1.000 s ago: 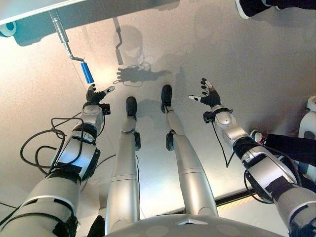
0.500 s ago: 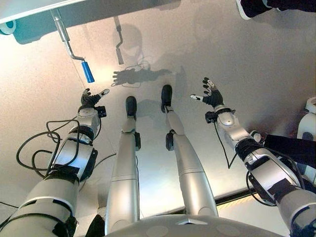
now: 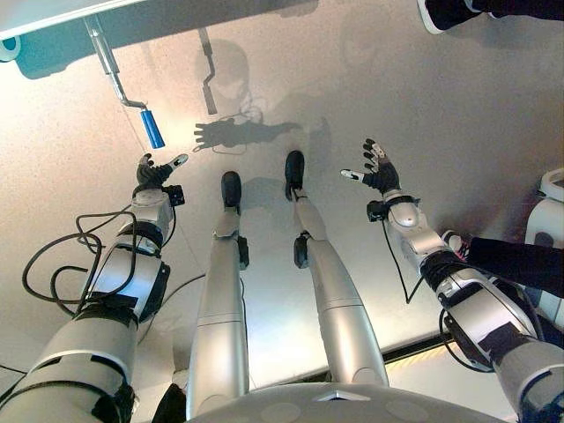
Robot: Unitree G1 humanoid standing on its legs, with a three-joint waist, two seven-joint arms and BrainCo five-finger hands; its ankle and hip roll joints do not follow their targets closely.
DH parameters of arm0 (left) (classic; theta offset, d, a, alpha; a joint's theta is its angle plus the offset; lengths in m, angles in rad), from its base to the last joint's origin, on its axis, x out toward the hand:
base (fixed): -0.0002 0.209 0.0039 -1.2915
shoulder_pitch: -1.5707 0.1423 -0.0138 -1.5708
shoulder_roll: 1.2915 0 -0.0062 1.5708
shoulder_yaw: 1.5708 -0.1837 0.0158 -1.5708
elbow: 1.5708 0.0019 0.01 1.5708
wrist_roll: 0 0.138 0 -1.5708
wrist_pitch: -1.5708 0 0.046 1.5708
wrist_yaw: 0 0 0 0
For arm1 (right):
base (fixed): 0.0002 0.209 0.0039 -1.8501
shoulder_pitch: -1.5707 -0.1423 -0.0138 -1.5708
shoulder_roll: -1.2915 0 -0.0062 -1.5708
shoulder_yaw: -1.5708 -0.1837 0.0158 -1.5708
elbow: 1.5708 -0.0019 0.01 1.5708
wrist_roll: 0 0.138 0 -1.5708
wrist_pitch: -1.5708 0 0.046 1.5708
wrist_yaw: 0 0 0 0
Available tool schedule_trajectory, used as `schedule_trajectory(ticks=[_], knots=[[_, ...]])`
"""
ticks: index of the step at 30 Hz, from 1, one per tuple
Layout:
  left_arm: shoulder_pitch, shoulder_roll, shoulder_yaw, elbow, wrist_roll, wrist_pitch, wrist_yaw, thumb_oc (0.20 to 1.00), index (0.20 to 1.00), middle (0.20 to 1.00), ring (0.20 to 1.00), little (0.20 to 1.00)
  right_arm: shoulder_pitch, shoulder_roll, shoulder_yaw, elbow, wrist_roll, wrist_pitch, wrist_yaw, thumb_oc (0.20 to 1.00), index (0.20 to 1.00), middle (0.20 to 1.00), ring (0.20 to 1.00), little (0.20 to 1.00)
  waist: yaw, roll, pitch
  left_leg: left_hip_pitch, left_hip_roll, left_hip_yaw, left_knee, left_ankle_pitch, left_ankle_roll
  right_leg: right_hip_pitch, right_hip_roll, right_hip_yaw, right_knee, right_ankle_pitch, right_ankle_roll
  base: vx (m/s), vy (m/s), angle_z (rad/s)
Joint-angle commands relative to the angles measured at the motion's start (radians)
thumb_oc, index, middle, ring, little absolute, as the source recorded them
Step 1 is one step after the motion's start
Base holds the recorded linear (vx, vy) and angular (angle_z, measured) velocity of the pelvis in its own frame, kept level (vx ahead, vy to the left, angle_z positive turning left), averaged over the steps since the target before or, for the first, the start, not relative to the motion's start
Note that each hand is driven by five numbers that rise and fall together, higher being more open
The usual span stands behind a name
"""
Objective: Raise the hospital bed
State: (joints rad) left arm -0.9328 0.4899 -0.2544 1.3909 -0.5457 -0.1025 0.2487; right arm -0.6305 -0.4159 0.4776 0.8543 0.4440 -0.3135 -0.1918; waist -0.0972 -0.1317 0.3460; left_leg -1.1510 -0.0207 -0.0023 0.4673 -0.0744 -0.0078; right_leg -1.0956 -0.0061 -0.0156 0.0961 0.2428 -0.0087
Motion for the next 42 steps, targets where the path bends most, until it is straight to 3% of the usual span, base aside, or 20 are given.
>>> schedule_trajectory(ticks=[1, 12, 41, 42], knots=[[-0.01, 0.041, 0.028, -0.006, -0.027, -0.015, 0.026, 1.0, 1.0, 1.0, 1.0, 1.0, 0.056, -0.039, -0.04, -0.095, 0.036, -0.043, -0.004, 1.0, 1.0, 1.0, 1.0, 1.0, 0.002, 0.027, 0.031, 0.098, -0.009, -0.018, -0.228, 0.078, 0.018, 0.037, 0.019, -0.031, 0.083, -0.109, 0.091, 0.0, 0.0, 0.0], [-0.048, 0.084, 0.023, -0.018, -0.015, -0.024, 0.033, 1.0, 1.0, 1.0, 1.0, 1.0, 0.186, -0.064, -0.056, -0.198, 0.048, -0.051, 0.05, 1.0, 1.0, 1.0, 1.0, 1.0, -0.02, 0.015, 0.019, 0.076, -0.008, -0.022, -0.215, 0.069, 0.019, 0.02, 0.019, -0.035, 0.088, -0.113, 0.094, 0.0, 0.0, 0.0], [-0.101, 0.126, -0.022, -0.057, -0.029, -0.041, 0.032, 1.0, 1.0, 1.0, 1.0, 1.0, 0.263, -0.101, -0.066, -0.186, 0.055, -0.04, 0.095, 1.0, 1.0, 1.0, 1.0, 1.0, -0.022, 0.035, 0.006, 0.061, -0.011, -0.013, -0.192, 0.057, 0.022, -0.002, 0.018, -0.032, 0.107, -0.114, 0.093, 0.0, 0.0, 0.0], [-0.099, 0.126, -0.022, -0.056, -0.028, -0.041, 0.03, 0.338, 0.338, 0.338, 0.338, 0.338, 0.266, -0.101, -0.066, -0.188, 0.056, -0.041, 0.097, 1.0, 1.0, 1.0, 1.0, 1.0, -0.023, 0.035, 0.006, 0.061, -0.012, -0.012, -0.19, 0.057, 0.022, -0.002, 0.019, -0.031, 0.108, -0.115, 0.092, 0.0, 0.0, 0.0]])
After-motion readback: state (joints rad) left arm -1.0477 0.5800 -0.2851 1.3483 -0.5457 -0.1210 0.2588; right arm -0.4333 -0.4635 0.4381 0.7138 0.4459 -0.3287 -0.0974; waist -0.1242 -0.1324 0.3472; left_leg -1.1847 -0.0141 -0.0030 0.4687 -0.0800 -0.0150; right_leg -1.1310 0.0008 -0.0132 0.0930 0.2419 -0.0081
